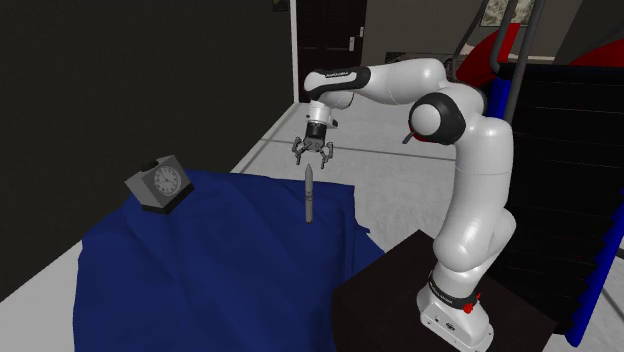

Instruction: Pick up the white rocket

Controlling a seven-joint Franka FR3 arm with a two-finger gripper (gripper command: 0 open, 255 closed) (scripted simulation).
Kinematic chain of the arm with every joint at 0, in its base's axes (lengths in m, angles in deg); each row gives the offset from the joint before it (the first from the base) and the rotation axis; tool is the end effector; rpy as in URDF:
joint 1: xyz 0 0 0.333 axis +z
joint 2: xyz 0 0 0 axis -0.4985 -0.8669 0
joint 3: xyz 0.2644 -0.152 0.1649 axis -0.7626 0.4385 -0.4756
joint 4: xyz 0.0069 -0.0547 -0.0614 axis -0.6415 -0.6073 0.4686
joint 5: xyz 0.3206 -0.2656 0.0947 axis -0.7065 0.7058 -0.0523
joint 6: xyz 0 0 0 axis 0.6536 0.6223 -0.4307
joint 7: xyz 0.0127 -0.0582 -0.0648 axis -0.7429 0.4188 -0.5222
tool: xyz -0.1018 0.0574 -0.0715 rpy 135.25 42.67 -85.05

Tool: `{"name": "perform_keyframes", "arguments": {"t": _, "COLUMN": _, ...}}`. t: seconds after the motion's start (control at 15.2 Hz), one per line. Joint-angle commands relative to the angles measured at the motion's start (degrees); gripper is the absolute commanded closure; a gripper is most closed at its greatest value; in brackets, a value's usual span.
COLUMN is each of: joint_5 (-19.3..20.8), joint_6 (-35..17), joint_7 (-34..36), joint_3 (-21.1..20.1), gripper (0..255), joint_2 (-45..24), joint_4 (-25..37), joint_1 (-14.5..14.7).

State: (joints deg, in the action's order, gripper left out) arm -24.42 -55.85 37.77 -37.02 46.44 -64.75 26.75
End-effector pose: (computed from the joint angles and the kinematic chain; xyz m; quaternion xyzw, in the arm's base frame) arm 0.6287 0.0775 0.4437 -0.8744 0.3816 0.2590 0.1505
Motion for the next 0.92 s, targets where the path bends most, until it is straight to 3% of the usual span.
{"name": "perform_keyframes", "arguments": {"t": 0.0, "joint_5": -0.04, "joint_6": -1.13, "joint_7": -0.37, "joint_3": -0.02, "gripper": 0, "joint_2": -0.56, "joint_4": -0.65, "joint_1": 0.1}}
{"name": "perform_keyframes", "arguments": {"t": 0.26, "joint_5": -0.04, "joint_6": -2.74, "joint_7": -1.09, "joint_3": -0.02, "gripper": 0, "joint_2": -0.97, "joint_4": -1.99, "joint_1": 0.19}}
{"name": "perform_keyframes", "arguments": {"t": 0.33, "joint_5": -0.03, "joint_6": -2.77, "joint_7": -1.12, "joint_3": -0.02, "gripper": 255, "joint_2": -1.0, "joint_4": -2.01, "joint_1": 0.19}}
{"name": "perform_keyframes", "arguments": {"t": 0.86, "joint_5": -0.03, "joint_6": -2.74, "joint_7": -1.13, "joint_3": -0.01, "gripper": 255, "joint_2": -0.97, "joint_4": -2.02, "joint_1": 0.17}}
